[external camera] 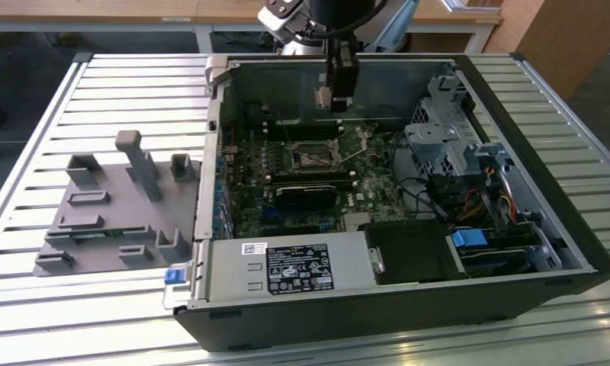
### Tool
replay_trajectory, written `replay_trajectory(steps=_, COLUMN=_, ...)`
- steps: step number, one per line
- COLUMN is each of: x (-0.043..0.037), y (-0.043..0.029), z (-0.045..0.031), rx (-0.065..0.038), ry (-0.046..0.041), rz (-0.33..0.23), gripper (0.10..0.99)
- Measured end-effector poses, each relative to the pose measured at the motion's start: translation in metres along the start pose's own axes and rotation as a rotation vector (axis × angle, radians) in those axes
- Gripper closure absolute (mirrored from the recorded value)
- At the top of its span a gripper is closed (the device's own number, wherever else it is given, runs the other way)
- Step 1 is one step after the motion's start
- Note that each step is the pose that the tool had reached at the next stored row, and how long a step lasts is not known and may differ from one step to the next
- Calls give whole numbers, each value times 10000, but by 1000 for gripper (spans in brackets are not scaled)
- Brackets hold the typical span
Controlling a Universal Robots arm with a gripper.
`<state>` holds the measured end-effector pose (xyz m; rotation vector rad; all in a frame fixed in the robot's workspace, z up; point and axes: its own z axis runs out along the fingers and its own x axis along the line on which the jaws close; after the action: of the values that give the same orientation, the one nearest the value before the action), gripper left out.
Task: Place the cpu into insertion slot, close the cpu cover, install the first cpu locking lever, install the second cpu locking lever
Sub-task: 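Place the cpu into insertion slot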
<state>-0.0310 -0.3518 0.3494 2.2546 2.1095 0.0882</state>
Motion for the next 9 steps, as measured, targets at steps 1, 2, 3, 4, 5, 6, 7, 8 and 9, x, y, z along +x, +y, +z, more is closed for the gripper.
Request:
replay_trajectory(steps=1, x=0, y=0, z=2, rx=0, ry=-8, rz=87, gripper=545)
replay_trajectory(steps=2, x=0, y=0, z=4, rx=-1, ry=-15, rz=180, gripper=545)
replay_trajectory(steps=3, x=0, y=0, z=6, rx=-2, ry=-23, rz=271, gripper=545)
replay_trajectory(steps=4, x=0, y=-1, z=8, rx=-2, ry=-31, rz=358, gripper=545)
replay_trajectory(steps=5, x=0, y=-1, z=10, rx=-3, ry=-38, rz=444, gripper=545)
replay_trajectory(steps=6, x=0, y=-1, z=12, rx=-3, ry=-46, rz=530, gripper=545)
replay_trajectory(steps=7, x=1, y=-1, z=14, rx=-4, ry=-54, rz=616, gripper=545)
replay_trajectory(steps=8, x=1, y=-1, z=16, rx=-4, ry=-62, rz=702, gripper=545)
replay_trajectory(steps=9, x=1, y=-1, z=19, rx=-5, ry=-70, rz=793, gripper=545)
